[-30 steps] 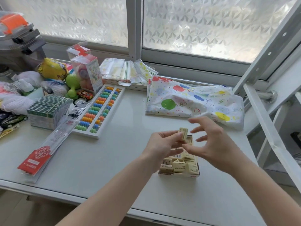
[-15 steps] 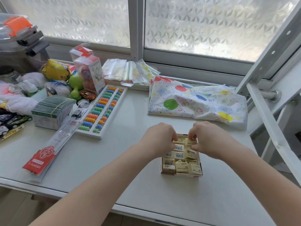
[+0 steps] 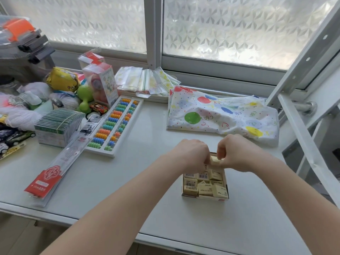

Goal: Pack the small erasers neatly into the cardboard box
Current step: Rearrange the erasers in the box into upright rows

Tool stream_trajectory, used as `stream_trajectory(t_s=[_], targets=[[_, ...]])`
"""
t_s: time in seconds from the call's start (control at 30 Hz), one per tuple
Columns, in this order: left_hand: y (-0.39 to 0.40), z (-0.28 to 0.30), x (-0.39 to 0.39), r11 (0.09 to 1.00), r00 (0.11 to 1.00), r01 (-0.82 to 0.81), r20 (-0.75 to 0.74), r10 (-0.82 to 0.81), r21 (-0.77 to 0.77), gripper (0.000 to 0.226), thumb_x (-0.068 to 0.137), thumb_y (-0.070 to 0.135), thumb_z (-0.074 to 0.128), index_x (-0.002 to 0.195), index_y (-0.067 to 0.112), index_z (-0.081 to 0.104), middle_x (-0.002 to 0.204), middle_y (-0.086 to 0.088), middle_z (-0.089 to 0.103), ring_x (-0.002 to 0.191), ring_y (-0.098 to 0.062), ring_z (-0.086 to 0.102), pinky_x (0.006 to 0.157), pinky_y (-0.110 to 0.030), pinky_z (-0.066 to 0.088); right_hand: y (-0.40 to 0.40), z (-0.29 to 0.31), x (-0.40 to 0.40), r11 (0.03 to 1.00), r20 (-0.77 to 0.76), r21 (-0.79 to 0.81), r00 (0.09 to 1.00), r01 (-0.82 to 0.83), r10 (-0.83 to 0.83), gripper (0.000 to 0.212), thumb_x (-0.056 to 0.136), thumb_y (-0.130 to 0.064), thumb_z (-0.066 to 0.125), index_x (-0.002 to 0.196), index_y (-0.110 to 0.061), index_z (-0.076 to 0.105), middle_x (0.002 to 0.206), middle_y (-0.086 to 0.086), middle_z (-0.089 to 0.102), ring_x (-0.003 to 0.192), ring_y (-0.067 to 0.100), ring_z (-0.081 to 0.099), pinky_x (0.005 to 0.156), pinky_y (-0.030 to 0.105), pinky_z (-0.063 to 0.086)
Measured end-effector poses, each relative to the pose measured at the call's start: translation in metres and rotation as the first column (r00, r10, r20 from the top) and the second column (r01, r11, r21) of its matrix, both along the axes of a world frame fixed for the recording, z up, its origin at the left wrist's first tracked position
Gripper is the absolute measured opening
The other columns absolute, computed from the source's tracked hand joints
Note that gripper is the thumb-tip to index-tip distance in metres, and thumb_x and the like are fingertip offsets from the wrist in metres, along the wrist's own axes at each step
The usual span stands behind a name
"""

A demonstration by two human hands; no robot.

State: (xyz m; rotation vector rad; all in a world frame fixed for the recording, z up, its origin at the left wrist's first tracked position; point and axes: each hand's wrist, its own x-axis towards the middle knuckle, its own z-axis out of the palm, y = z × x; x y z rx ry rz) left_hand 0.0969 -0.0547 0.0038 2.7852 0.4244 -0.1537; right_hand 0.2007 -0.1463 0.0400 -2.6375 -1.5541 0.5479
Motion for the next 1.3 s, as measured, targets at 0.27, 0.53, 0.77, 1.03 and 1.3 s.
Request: stream_trajectory(t_s=[0.27, 0.53, 0.77, 1.03, 1.3], targets=[[0.005, -0.004, -0.001, 0.998, 1.0, 0.021, -0.011, -0.022, -0.057, 0.031, 0.079, 0.023, 0.064, 0.109, 0.033, 0.068, 0.09, 0.003, 0.055, 0.102, -0.022, 0.053, 0.08, -0.032, 0.039, -0.006, -0.017, 0.003, 0.996, -0.043, 0.03, 0.996, -0.081, 0.082, 0.031, 0.072, -0.019, 0.066, 0.103, -0.02, 0.065, 0.097, -0.003, 0.06, 0.088, 0.015, 0.053, 0.074, 0.026, 0.042], [0.008, -0.001, -0.002, 0.99, 0.981, 0.142, -0.133, -0.14, 0.008, 0.05, 0.087, 0.014, 0.051, 0.129, 0.04, 0.05, 0.096, 0.003, 0.048, 0.107, -0.02, 0.041, 0.083, -0.034, 0.035, -0.008, -0.018, 0.013, 0.987, -0.121, 0.16, 0.993, 0.008, 0.011, 0.013, 0.069, -0.016, 0.07, 0.08, -0.021, 0.066, 0.066, -0.015, 0.048, 0.063, 0.007, 0.049, 0.06, 0.023, 0.039], [0.006, 0.002, 0.007, 0.953, 0.951, 0.258, -0.214, -0.222, 0.158, 0.041, 0.088, 0.019, 0.051, 0.127, 0.031, 0.047, 0.112, -0.005, 0.052, 0.11, -0.025, 0.046, 0.073, -0.032, 0.037, -0.014, -0.023, 0.015, 0.977, -0.162, 0.206, 0.986, 0.056, -0.022, 0.014, 0.066, -0.015, 0.073, 0.073, -0.022, 0.063, 0.065, -0.015, 0.052, 0.065, 0.004, 0.047, 0.058, 0.023, 0.037], [0.009, -0.002, -0.007, 0.99, 0.986, 0.139, 0.097, -0.135, -0.037, 0.026, 0.085, 0.019, 0.057, 0.111, 0.019, 0.054, 0.107, -0.002, 0.062, 0.098, -0.02, 0.056, 0.075, -0.03, 0.042, -0.015, -0.016, 0.017, 0.972, -0.226, 0.223, 0.974, 0.076, -0.024, 0.01, 0.067, -0.015, 0.075, 0.073, -0.023, 0.072, 0.066, -0.006, 0.067, 0.062, 0.011, 0.061, 0.062, 0.03, 0.053], [0.021, -0.014, -0.036, 0.89, 0.93, -0.13, 0.258, 0.262, -0.436, 0.024, 0.073, 0.013, 0.074, 0.092, 0.016, 0.06, 0.088, -0.001, 0.068, 0.083, -0.015, 0.067, 0.077, -0.03, 0.055, 0.001, -0.014, -0.002, 0.986, -0.016, 0.073, 0.988, -0.149, 0.151, 0.018, 0.069, -0.017, 0.072, 0.086, -0.02, 0.067, 0.075, -0.01, 0.06, 0.078, 0.011, 0.055, 0.075, 0.031, 0.053]])
